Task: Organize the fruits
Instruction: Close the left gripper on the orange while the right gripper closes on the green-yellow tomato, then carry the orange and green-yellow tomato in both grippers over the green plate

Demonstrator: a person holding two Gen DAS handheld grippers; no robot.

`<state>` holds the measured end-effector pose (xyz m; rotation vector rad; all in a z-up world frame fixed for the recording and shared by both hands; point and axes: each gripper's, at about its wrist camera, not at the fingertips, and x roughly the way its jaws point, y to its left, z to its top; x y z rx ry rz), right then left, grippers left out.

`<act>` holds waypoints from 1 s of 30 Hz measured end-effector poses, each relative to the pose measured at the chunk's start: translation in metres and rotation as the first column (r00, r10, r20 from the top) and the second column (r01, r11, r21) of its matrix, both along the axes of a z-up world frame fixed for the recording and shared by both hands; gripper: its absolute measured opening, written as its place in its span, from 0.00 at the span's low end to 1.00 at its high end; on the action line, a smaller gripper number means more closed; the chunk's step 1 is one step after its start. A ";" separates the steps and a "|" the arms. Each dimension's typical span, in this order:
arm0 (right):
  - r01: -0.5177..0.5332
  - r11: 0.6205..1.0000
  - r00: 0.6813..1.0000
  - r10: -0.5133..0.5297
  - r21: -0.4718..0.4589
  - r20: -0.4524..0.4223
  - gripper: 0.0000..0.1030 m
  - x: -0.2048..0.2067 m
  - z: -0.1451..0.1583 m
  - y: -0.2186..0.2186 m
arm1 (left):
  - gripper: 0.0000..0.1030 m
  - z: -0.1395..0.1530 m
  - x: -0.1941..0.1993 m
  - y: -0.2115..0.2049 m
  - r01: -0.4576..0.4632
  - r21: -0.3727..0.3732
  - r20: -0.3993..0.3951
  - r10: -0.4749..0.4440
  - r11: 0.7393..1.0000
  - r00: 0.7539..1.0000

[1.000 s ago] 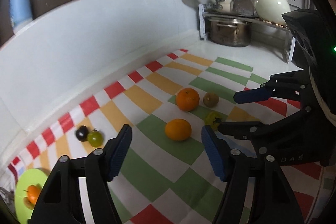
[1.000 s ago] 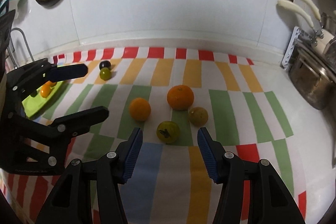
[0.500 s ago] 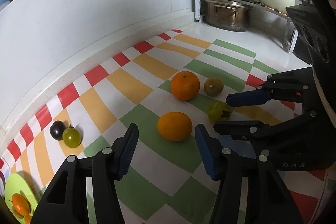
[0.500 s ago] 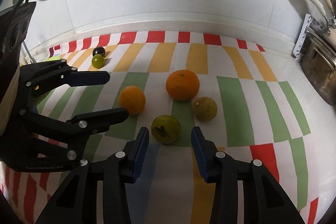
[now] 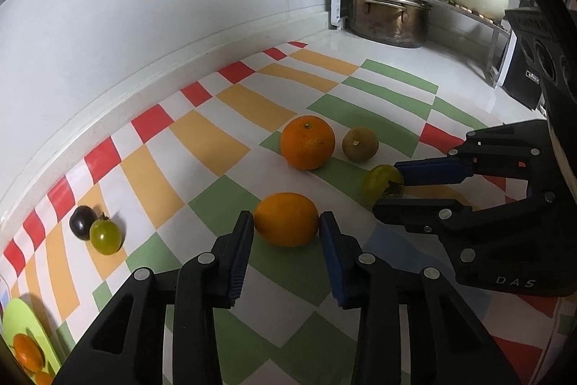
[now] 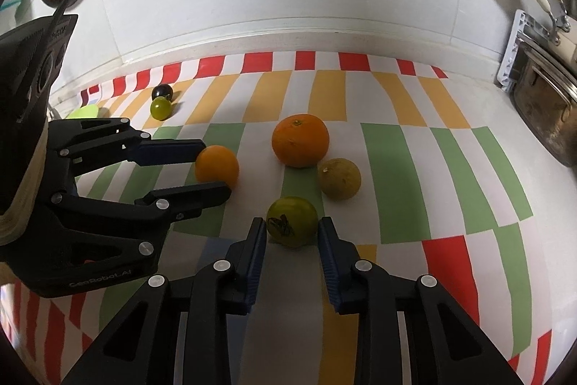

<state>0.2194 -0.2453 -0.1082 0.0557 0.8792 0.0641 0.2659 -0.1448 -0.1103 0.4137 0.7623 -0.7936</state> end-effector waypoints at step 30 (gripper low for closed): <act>-0.061 0.997 0.985 0.053 0.043 0.167 0.30 -0.040 0.066 0.035 | 0.36 0.077 -0.056 0.071 -0.310 -0.147 0.064 0.322 0.939 0.945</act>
